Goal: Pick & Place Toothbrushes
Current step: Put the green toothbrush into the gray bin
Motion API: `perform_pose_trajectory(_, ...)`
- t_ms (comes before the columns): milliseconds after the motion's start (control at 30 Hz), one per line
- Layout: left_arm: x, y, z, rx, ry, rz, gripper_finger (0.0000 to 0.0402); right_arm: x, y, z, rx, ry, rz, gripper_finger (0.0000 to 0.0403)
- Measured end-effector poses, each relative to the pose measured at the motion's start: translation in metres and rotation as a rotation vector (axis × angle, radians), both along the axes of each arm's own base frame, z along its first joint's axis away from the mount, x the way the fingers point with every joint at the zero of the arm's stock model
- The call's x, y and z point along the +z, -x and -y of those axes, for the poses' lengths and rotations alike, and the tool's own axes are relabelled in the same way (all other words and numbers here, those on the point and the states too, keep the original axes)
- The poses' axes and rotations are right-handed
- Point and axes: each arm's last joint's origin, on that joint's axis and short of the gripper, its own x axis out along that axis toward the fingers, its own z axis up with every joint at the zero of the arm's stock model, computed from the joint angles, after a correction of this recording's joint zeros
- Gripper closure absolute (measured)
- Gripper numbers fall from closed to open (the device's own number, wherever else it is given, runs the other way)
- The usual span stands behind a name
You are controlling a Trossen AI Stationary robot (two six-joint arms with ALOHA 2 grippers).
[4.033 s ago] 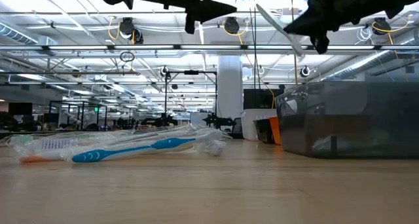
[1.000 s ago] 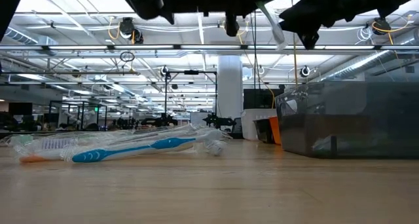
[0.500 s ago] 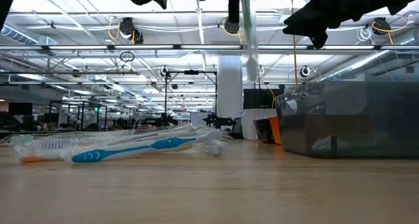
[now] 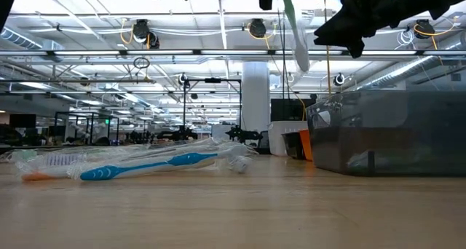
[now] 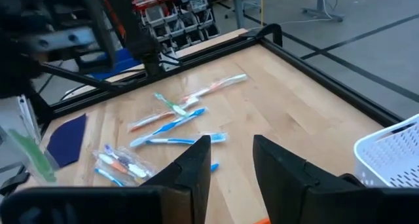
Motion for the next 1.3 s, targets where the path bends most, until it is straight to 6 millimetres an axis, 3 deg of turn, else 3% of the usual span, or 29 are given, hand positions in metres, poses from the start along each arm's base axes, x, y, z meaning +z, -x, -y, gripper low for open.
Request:
perform_pose_trajectory(300, -0.017, -0.053, 0.010, -0.053, -0.038, -0.083, 0.0401, -0.003, 0.001, 0.001, -0.010, -0.010, -0.037, 0.0298)
perform_pose_trajectory(467, -0.020, -0.070, 0.008, -0.043, -0.056, -0.099, 0.0401, -0.005, 0.002, 0.002, -0.011, -0.014, -0.055, 0.0298)
perform_pose_trajectory(667, -0.043, -0.090, 0.011, -0.072, -0.035, -0.194, 0.0401, -0.006, 0.002, 0.001, -0.010, -0.010, -0.062, 0.0298)
perform_pose_trajectory(1100, -0.049, -0.089, 0.007, -0.028, 0.019, -0.308, 0.0400, -0.007, 0.003, 0.002, -0.011, -0.014, -0.081, 0.0298)
perform_pose_trajectory(1300, -0.054, -0.089, 0.006, 0.020, 0.014, -0.348, 0.0364, -0.008, 0.003, 0.002, -0.012, -0.015, -0.082, 0.0298)
